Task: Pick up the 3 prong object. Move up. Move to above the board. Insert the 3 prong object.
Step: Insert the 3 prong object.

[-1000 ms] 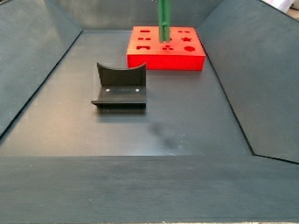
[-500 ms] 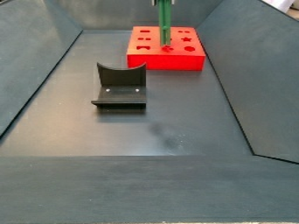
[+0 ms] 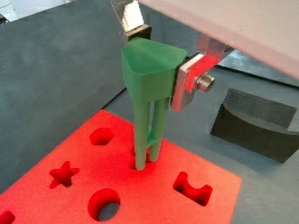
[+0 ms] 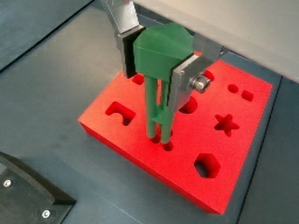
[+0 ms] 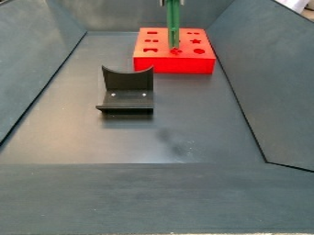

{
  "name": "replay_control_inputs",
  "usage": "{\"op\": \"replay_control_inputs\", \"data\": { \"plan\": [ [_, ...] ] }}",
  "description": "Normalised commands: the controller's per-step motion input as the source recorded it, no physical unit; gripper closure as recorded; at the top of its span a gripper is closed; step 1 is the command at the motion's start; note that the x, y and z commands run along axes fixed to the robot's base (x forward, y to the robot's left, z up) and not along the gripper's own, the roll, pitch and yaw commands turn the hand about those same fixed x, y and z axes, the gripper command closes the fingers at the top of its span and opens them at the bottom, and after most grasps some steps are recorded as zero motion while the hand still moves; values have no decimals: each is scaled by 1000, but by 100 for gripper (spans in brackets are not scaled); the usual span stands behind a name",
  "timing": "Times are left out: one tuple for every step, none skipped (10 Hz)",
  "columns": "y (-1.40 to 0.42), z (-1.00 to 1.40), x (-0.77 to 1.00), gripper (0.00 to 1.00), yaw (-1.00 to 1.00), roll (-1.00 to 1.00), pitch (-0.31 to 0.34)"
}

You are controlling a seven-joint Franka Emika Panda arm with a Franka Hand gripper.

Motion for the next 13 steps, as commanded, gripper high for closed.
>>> {"op": "replay_control_inputs", "data": {
  "plan": [
    [0,-143,-9,100,-54,30,-3],
    [0,-149,-29,100,-180,44,0],
    [0,-114,-17,100,-283,37,0],
    [0,-86,0,100,-274,14,0],
    [0,-83,0,100,-266,6,0],
    [0,-94,0,100,-251,11,0],
    [6,-100,0,100,-203,11,-4],
    [0,-94,0,100,-149,0,-16],
    [0,-114,0,100,-129,0,-29],
    [0,-146,0,100,-109,0,-46],
    [0,-183,0,100,-89,0,-60],
    [0,-249,0,100,-86,19,-86],
    [0,-329,0,100,-66,0,-119]
  ]
}}
